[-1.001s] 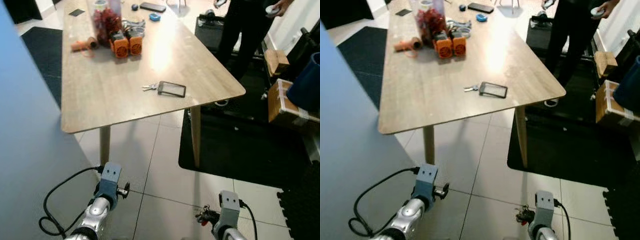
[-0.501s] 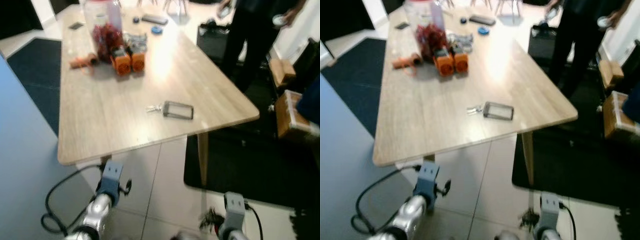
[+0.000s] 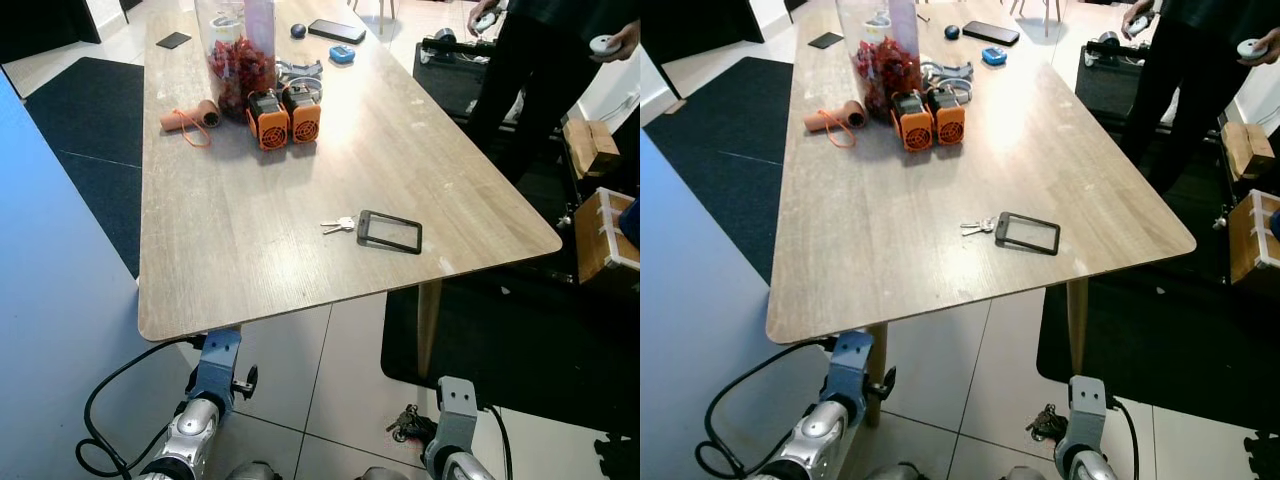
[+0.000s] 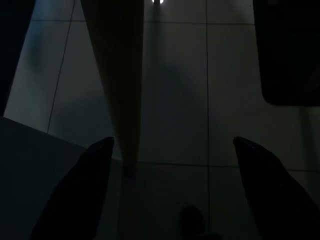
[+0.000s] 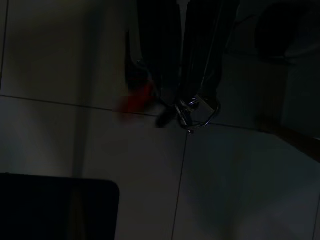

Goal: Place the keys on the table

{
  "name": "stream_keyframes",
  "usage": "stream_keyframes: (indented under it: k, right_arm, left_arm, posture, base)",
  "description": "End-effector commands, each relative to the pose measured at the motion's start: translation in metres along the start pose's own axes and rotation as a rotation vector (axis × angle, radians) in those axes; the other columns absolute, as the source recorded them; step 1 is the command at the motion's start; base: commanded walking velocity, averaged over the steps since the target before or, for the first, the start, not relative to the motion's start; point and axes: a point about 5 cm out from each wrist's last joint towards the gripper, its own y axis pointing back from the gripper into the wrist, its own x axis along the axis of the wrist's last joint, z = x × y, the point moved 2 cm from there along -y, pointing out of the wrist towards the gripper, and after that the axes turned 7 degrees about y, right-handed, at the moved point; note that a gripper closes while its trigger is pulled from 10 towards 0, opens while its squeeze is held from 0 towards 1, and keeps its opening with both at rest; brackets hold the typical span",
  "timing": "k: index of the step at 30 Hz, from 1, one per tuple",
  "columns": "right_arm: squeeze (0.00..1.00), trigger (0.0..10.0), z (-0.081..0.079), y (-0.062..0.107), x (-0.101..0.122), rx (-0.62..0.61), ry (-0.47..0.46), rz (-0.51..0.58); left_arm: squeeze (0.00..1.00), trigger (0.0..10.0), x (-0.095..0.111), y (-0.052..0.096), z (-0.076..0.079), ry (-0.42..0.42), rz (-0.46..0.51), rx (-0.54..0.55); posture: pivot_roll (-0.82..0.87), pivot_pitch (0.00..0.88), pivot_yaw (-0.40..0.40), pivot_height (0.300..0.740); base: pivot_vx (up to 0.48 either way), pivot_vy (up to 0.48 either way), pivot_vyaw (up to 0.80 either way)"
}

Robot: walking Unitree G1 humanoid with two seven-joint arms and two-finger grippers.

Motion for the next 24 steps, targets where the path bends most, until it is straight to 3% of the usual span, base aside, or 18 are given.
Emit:
stream_keyframes:
  k: [1, 18, 24]
  right_arm:
    - [0.00, 10.0, 0.0012, 0.0024, -0.0070, -0.005, -0.005, -0.022]
    - [0.00, 10.0, 0.0001, 0.0038, -0.0112, -0.007, -0.010, -0.030]
    - [0.00, 10.0, 0.0007, 0.0039, -0.0112, -0.008, -0.009, -0.031]
  left_arm:
    - [0.00, 10.0, -0.0003, 0.0008, -0.0026, -0.010, 0.001, 0.002]
    - [0.00, 10.0, -0.0030, 0.0022, -0.0019, -0.020, -0.005, -0.011]
    - [0.00, 10.0, -0.0038, 0.0022, -0.0031, -0.001, -0.010, -0.001]
  posture:
    - [0.04, 0.075, -0.015, 0.740]
    - [0.04, 0.067, -0.007, 0.740]
    - [0.04, 0.065, -0.005, 0.740]
  base:
    - [0.000, -0.334, 0.00]
    - [0.000, -0.470, 0.00]
    - [0.000, 0.000, 0.00]
